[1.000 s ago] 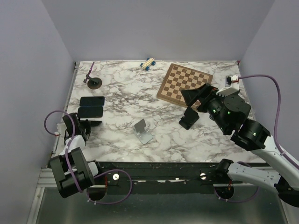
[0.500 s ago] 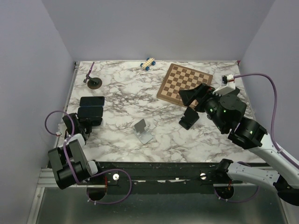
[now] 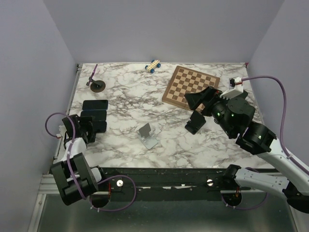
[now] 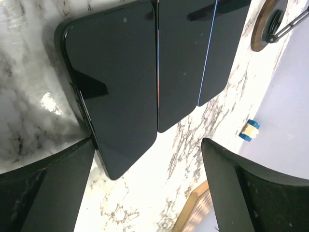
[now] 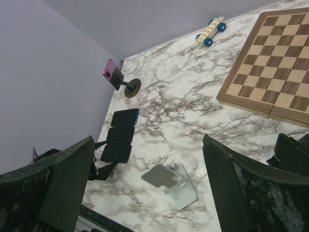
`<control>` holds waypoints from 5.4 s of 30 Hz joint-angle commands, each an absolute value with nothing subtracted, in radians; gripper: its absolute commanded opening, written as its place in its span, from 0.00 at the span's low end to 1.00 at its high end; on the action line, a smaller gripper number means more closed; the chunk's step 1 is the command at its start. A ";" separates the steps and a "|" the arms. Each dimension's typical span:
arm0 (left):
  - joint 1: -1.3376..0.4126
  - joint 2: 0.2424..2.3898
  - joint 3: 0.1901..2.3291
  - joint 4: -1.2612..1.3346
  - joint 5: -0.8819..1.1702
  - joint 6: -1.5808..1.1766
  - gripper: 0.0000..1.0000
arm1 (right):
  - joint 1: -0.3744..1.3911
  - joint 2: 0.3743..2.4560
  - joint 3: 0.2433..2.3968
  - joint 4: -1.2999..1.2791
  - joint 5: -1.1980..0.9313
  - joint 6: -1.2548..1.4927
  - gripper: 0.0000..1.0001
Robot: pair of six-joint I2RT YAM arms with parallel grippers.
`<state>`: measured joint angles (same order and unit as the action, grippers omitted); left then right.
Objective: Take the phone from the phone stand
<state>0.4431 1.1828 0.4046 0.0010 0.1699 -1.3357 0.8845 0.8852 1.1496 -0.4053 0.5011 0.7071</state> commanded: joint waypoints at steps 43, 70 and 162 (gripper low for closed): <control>0.093 1.808 1.726 -0.472 -0.104 -0.021 0.95 | 0.885 1.005 1.186 -0.356 0.359 0.532 1.00; 0.025 2.107 1.992 -0.511 -0.305 0.147 0.76 | 0.884 1.138 1.255 -0.392 0.307 0.513 1.00; -0.057 1.000 1.139 -0.617 0.485 -1.137 0.00 | 1.178 1.460 1.335 -0.283 0.423 0.136 0.85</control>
